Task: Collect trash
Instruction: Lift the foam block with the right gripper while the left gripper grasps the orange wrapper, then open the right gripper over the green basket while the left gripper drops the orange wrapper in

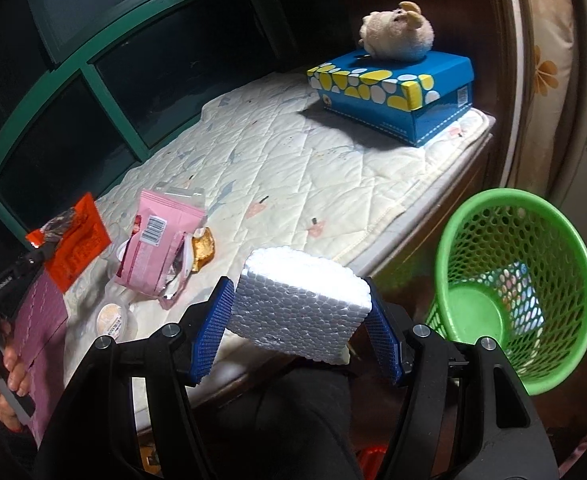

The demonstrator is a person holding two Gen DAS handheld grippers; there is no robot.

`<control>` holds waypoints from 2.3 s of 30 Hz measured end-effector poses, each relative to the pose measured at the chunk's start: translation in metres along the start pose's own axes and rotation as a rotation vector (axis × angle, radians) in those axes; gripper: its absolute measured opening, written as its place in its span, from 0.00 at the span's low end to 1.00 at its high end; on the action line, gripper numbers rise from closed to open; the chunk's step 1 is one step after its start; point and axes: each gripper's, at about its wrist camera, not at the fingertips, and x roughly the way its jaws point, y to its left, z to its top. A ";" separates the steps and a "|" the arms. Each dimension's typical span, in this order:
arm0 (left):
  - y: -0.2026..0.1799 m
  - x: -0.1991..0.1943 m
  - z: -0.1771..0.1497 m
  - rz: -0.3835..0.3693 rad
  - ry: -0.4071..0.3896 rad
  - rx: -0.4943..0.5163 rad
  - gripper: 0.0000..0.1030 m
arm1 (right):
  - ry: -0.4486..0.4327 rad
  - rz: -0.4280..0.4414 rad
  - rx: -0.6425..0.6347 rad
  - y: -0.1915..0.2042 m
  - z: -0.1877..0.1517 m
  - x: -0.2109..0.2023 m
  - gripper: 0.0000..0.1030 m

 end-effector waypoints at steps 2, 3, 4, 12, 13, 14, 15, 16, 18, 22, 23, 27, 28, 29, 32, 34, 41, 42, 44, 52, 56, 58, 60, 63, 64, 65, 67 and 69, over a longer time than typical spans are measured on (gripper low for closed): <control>-0.008 -0.013 0.005 -0.037 -0.021 0.003 0.02 | -0.009 -0.026 0.013 -0.012 -0.001 -0.005 0.62; -0.014 -0.018 0.006 -0.056 -0.028 0.011 0.02 | -0.014 -0.042 0.023 -0.020 -0.002 -0.007 0.62; -0.020 -0.021 0.008 -0.069 -0.033 0.019 0.02 | -0.016 -0.058 0.030 -0.027 -0.003 -0.009 0.62; -0.095 -0.016 0.022 -0.241 -0.030 0.094 0.01 | -0.021 -0.196 0.095 -0.089 -0.006 -0.015 0.62; -0.106 -0.012 0.023 -0.263 -0.022 0.104 0.01 | -0.019 -0.212 0.100 -0.095 -0.007 -0.014 0.62; -0.116 -0.009 0.024 -0.285 -0.014 0.111 0.02 | -0.005 -0.221 0.113 -0.103 -0.008 -0.014 0.62; -0.128 -0.004 0.024 -0.307 -0.005 0.122 0.02 | -0.001 -0.229 0.121 -0.110 -0.009 -0.013 0.62; -0.142 0.002 0.024 -0.323 0.004 0.136 0.02 | 0.001 -0.242 0.127 -0.117 -0.010 -0.012 0.62; -0.166 0.013 0.023 -0.355 0.026 0.162 0.02 | 0.007 -0.262 0.135 -0.130 -0.012 -0.012 0.63; -0.212 0.036 0.019 -0.409 0.071 0.210 0.02 | 0.024 -0.287 0.173 -0.155 -0.019 -0.011 0.63; -0.222 0.041 0.019 -0.428 0.084 0.217 0.01 | 0.026 -0.295 0.180 -0.160 -0.020 -0.011 0.64; -0.258 0.060 0.015 -0.466 0.119 0.256 0.02 | 0.031 -0.303 0.224 -0.181 -0.025 -0.013 0.64; -0.267 0.064 0.015 -0.479 0.128 0.264 0.02 | 0.030 -0.300 0.232 -0.185 -0.026 -0.015 0.64; -0.277 0.068 0.014 -0.494 0.134 0.278 0.01 | 0.028 -0.302 0.237 -0.189 -0.027 -0.017 0.65; -0.301 0.078 0.012 -0.518 0.153 0.308 0.01 | 0.017 -0.303 0.252 -0.197 -0.029 -0.024 0.71; -0.320 0.085 0.008 -0.535 0.165 0.328 0.01 | 0.004 -0.307 0.259 -0.201 -0.030 -0.030 0.72; -0.374 0.111 -0.011 -0.574 0.242 0.385 0.02 | -0.042 -0.325 0.289 -0.214 -0.037 -0.056 0.73; -0.379 0.114 -0.014 -0.578 0.254 0.388 0.02 | -0.052 -0.328 0.295 -0.216 -0.038 -0.061 0.73; -0.390 0.121 -0.019 -0.585 0.285 0.398 0.02 | -0.060 -0.329 0.306 -0.219 -0.041 -0.067 0.74; -0.409 0.141 -0.040 -0.589 0.363 0.420 0.10 | -0.079 -0.348 0.338 -0.228 -0.049 -0.080 0.74; -0.403 0.141 -0.044 -0.576 0.352 0.414 0.44 | -0.079 -0.346 0.339 -0.227 -0.051 -0.082 0.74; -0.397 0.140 -0.044 -0.580 0.361 0.401 0.44 | -0.079 -0.342 0.334 -0.224 -0.050 -0.082 0.74; -0.387 0.133 -0.043 -0.569 0.346 0.392 0.44 | -0.078 -0.335 0.329 -0.220 -0.049 -0.081 0.74; -0.368 0.122 -0.040 -0.533 0.319 0.373 0.44 | -0.076 -0.315 0.311 -0.210 -0.047 -0.079 0.74; -0.360 0.119 -0.039 -0.521 0.308 0.363 0.44 | -0.076 -0.306 0.301 -0.205 -0.045 -0.078 0.74; -0.350 0.115 -0.037 -0.511 0.296 0.348 0.44 | -0.075 -0.299 0.292 -0.201 -0.043 -0.076 0.74; -0.334 0.111 -0.034 -0.473 0.278 0.327 0.44 | -0.073 -0.285 0.273 -0.191 -0.039 -0.073 0.74; -0.314 0.103 -0.031 -0.441 0.252 0.300 0.44 | -0.072 -0.268 0.257 -0.181 -0.036 -0.070 0.74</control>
